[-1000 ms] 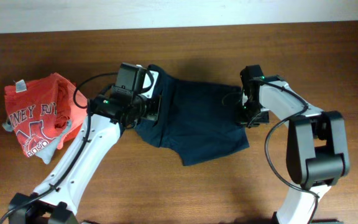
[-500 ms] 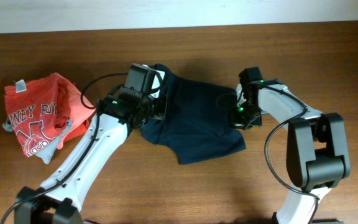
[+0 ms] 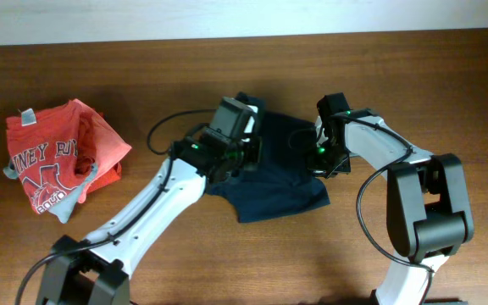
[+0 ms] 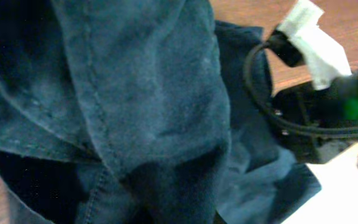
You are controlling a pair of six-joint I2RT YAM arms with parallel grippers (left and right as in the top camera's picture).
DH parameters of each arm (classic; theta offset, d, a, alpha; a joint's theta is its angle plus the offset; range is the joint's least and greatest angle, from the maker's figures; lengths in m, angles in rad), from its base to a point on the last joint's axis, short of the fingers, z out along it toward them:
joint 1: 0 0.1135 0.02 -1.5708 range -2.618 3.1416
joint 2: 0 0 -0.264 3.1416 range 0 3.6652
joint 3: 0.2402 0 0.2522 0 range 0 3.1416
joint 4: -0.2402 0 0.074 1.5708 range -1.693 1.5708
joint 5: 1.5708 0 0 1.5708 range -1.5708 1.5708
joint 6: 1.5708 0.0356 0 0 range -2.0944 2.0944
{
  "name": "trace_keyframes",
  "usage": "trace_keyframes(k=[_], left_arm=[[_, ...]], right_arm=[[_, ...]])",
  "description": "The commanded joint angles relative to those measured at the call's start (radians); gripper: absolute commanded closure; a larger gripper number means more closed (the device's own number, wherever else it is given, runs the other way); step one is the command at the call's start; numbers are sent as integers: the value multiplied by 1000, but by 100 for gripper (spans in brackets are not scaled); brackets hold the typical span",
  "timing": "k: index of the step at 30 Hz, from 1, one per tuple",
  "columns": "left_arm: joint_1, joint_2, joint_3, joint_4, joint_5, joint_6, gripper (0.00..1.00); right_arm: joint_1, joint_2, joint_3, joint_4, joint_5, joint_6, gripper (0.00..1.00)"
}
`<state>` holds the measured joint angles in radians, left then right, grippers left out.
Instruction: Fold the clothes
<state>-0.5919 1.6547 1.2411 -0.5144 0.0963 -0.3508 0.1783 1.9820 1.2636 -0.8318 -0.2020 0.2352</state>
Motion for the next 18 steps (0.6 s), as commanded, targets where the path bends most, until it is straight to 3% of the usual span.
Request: trace_keyframes(k=[1,7,10,14,18], left_arm=[[-37,6,27,26,19,-108,99],[-106,6,27,95,19,-135,99],[-126,6,27,115,18,-135,92],[-133,6,27,117,19,-135,91],[-133,6,27,119,21,-135,62]], right_arm=[[18,55,-42,-1,-11,9,90],[18,55,-42,-1,-11,9,90],[18,56,-42,-1,-11,9,90],[18,55,-42,-1,-11,9,90],[18,55,-42,-3,-3,9,90]])
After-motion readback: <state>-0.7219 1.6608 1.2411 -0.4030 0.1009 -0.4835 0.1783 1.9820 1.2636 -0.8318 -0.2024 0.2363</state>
